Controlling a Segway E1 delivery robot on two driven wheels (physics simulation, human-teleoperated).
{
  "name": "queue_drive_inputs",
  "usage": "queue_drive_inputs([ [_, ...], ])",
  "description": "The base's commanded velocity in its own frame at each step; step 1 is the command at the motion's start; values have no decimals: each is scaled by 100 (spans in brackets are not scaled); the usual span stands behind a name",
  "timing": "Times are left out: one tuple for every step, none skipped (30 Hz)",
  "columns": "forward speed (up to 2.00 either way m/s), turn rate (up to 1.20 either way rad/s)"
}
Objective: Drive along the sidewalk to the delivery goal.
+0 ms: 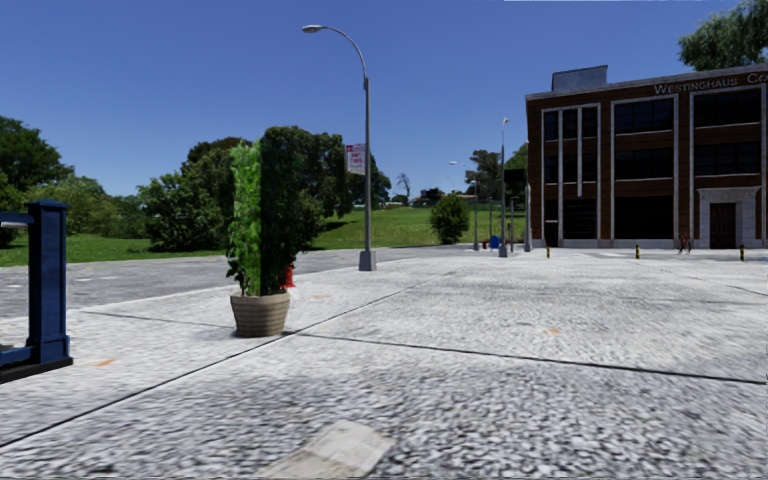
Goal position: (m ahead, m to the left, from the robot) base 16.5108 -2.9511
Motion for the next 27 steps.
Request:
queue_drive_inputs([
  [200,0],
  [200,0],
  [200,0],
  [200,0],
  [200,0],
  [200,0],
  [200,0],
  [200,0],
  [200,0],
  [200,0],
  [200,0],
  [200,0],
  [200,0],
  [200,0],
  [200,0],
  [200,0],
  [200,0],
  [200,0],
  [200,0],
  [200,0],
  [200,0],
  [200,0],
  [200,0],
  [200,0],
  [200,0],
  [200,0],
  [200,-5],
])
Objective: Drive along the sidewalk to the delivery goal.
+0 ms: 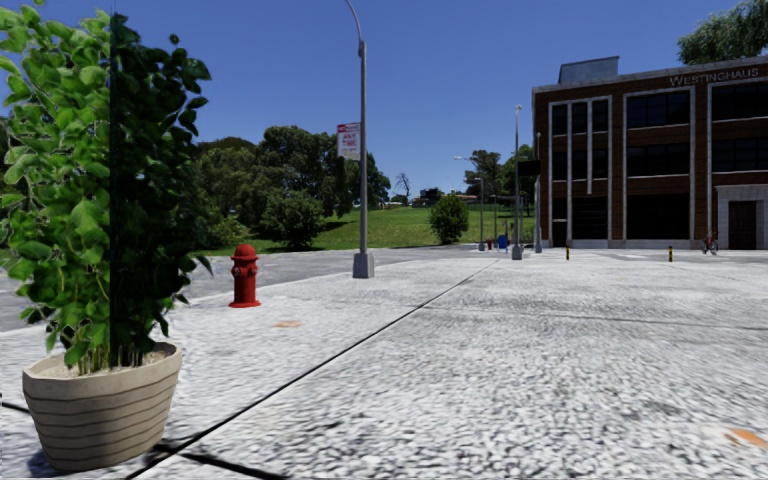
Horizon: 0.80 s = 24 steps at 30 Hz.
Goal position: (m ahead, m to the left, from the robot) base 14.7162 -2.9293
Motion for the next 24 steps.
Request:
queue_drive_inputs([
  [200,-7],
  [200,-7],
  [200,-8],
  [200,-8],
  [200,-8],
  [200,-8],
  [200,-10],
  [200,-22],
  [200,-30],
  [200,-30],
  [200,-32],
  [200,-32],
  [200,-32],
  [200,-32],
  [200,-32],
  [200,-32],
  [200,-32],
  [200,-32],
  [200,-32],
  [200,-32],
  [200,-32],
  [200,-32],
  [200,-32],
  [200,-32],
])
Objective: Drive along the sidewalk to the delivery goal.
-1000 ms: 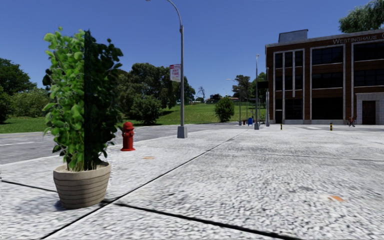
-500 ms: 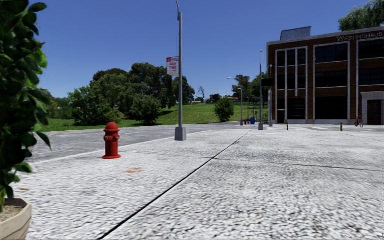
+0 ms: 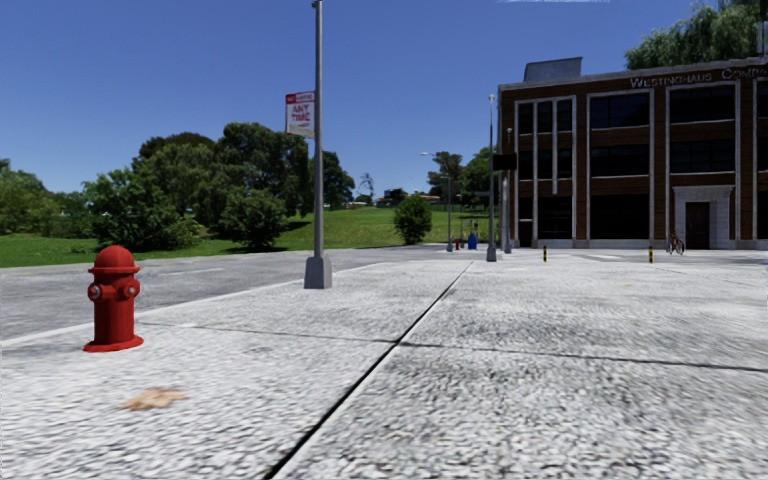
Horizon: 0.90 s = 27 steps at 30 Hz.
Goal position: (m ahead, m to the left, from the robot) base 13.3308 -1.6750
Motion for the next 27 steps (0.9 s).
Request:
queue_drive_inputs([
  [200,-32],
  [200,-32],
  [200,-33],
  [200,-33],
  [200,-33],
  [200,-33],
  [200,-33],
  [200,-33],
  [200,-33],
  [200,-33],
  [200,-33],
  [200,-33],
  [200,-33],
  [200,-33],
  [200,-33],
  [200,-33],
  [200,-33],
  [200,-33],
  [200,-33],
  [200,-33],
  [200,-23],
  [200,-23],
  [200,0],
  [200,0],
  [200,0],
  [200,0],
  [200,0],
])
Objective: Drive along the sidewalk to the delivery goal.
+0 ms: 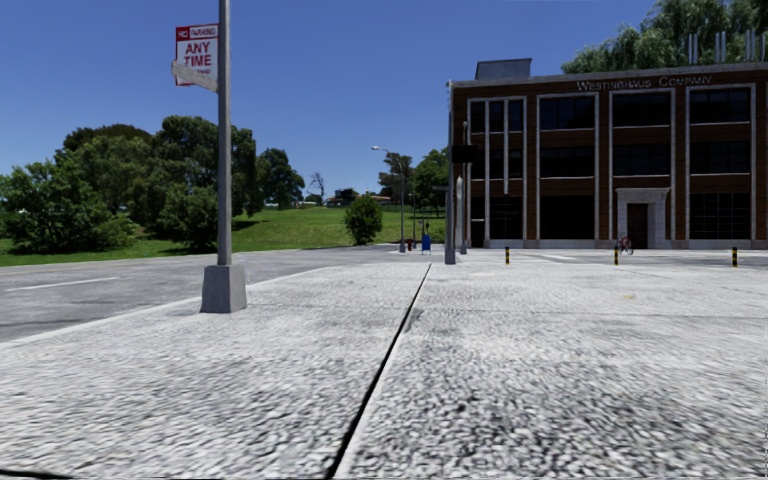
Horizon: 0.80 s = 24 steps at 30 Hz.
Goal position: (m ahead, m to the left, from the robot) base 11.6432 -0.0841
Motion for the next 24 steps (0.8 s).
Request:
queue_drive_inputs([
  [200,0],
  [200,0],
  [200,0],
  [200,0],
  [200,0],
  [200,0],
  [200,0],
  [200,0],
  [200,0],
  [200,0],
  [200,0],
  [200,0],
  [200,0],
  [200,0],
  [200,0],
  [200,0],
  [200,0],
  [200,0],
  [200,0],
  [200,0],
  [200,0],
  [200,0],
  [200,0],
  [200,0],
])
